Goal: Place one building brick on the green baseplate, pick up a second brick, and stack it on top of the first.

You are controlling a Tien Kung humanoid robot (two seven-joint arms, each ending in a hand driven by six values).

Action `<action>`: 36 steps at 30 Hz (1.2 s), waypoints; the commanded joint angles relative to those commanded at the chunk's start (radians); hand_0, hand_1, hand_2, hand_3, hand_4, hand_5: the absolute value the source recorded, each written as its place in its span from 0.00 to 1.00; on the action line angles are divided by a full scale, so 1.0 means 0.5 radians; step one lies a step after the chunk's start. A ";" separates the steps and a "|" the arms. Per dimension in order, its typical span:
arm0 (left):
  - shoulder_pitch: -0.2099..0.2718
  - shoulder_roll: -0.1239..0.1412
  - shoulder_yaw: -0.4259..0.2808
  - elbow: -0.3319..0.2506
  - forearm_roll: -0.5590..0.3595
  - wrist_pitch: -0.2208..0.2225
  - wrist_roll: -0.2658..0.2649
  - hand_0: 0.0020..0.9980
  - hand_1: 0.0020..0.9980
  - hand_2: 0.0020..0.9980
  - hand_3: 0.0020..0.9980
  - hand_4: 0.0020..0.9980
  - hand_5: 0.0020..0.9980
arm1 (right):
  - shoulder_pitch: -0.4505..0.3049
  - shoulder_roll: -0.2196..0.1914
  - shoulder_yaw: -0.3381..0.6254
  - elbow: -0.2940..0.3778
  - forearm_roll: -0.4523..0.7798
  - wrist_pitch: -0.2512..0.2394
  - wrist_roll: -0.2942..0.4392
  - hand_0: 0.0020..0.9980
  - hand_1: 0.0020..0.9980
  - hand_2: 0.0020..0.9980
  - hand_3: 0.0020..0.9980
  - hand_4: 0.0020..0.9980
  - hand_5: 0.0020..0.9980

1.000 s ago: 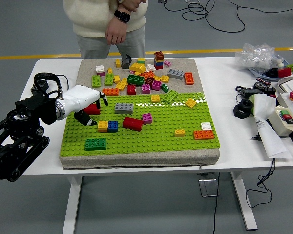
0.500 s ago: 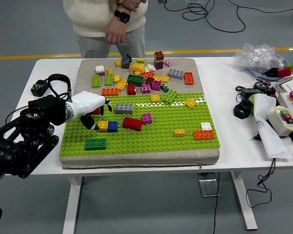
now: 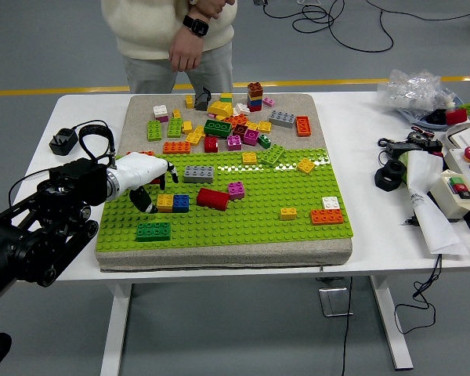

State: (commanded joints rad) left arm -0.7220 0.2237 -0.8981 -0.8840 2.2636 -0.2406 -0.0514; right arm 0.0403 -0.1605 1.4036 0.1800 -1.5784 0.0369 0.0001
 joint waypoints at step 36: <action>-0.070 -0.104 0.014 0.288 -0.114 0.067 -0.006 0.77 0.70 0.57 0.74 0.93 0.02 | 0.004 -0.001 -0.003 0.000 -0.006 0.002 0.001 0.77 0.71 0.74 0.75 1.00 0.62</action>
State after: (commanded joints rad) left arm -0.7572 0.1715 -0.8911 -0.7401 2.2064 -0.2073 -0.0542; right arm 0.0424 -0.1609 1.4021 0.1800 -1.5814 0.0381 0.0006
